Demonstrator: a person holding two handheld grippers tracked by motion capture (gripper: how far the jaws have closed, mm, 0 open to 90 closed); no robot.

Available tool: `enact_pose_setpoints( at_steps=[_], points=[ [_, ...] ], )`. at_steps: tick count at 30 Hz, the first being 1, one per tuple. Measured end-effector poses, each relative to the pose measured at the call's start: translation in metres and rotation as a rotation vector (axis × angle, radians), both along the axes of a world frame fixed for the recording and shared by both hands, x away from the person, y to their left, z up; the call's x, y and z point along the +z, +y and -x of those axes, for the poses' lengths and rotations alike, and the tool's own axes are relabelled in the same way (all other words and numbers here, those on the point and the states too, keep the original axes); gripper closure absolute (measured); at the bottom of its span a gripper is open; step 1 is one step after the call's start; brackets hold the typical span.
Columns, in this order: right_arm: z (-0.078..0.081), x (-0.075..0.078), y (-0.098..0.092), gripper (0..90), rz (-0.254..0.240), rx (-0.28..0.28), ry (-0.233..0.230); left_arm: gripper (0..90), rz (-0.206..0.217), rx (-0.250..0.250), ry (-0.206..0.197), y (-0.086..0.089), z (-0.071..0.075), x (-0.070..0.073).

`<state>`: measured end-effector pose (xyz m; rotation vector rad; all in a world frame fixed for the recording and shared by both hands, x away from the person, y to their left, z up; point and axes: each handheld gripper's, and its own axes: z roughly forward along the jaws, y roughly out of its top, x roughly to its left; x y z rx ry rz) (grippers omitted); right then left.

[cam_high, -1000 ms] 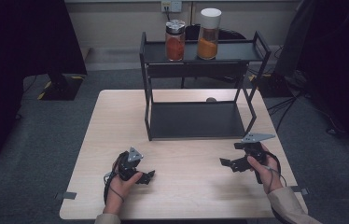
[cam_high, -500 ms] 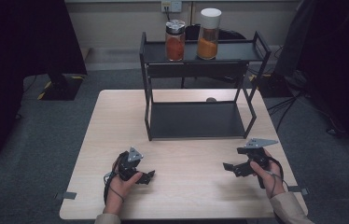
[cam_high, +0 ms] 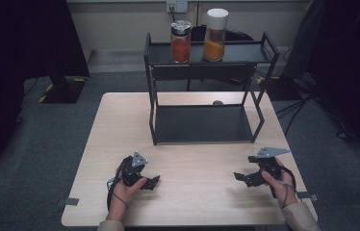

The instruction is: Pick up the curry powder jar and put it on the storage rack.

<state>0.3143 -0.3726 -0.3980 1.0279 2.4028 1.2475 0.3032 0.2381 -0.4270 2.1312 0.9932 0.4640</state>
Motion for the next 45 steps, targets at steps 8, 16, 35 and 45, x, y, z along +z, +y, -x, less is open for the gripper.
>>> enact_pose_setpoints(
  at_steps=[8, 16, 35, 45],
  points=[
    [0.005, -0.006, -0.009, 1.0, 0.018, -0.005, -0.001, 0.0, 0.000, 0.000, 0.000, 0.000, 0.000, 0.000],
    [0.011, -0.011, -0.016, 1.1, 0.038, -0.011, 0.005, 0.0, 0.000, 0.000, 0.000, 0.000, 0.000, 0.000],
    [0.020, -0.019, -0.025, 1.2, 0.094, -0.008, 0.009, 0.0, 0.000, 0.000, 0.000, 0.000, 0.000, 0.000],
    [0.029, -0.023, -0.029, 0.1, 0.155, -0.004, -0.028, 0.0, 0.000, 0.000, 0.000, 0.000, 0.000, 0.000]
  ],
)
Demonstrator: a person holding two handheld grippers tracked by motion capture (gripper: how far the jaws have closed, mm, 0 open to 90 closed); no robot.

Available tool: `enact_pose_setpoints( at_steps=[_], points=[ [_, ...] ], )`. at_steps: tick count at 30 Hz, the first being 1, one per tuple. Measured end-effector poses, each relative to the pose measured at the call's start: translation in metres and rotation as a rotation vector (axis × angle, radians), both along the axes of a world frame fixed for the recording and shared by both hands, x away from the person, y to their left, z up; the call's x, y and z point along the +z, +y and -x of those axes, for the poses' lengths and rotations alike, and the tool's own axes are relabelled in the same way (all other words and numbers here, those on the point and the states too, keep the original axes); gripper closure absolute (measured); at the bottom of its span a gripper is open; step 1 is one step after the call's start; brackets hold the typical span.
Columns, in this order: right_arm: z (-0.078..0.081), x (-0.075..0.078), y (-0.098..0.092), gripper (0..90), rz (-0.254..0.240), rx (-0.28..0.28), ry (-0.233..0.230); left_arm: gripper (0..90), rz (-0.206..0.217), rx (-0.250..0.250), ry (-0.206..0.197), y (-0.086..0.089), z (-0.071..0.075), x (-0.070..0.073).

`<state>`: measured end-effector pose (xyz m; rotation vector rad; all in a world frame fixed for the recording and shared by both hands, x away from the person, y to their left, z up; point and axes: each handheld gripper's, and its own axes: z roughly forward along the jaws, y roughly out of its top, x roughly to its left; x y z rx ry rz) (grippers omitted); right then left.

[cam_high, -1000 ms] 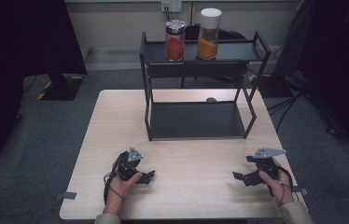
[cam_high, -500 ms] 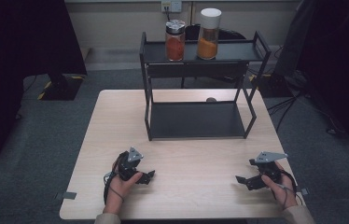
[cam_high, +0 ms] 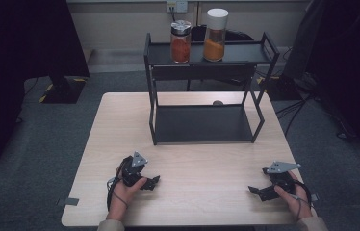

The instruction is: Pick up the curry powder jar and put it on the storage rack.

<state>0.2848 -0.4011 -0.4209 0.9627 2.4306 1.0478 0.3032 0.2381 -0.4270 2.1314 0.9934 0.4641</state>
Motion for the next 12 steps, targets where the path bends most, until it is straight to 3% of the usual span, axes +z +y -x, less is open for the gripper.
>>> enact_pose_setpoints(
  at_steps=[12],
  points=[
    [0.0032, 0.0000, 0.0022, 0.0, 0.012, -0.009, -0.003, 0.0, -0.002, -0.001, 0.003, 0.0000, -0.0005, 0.0007]
  ],
)
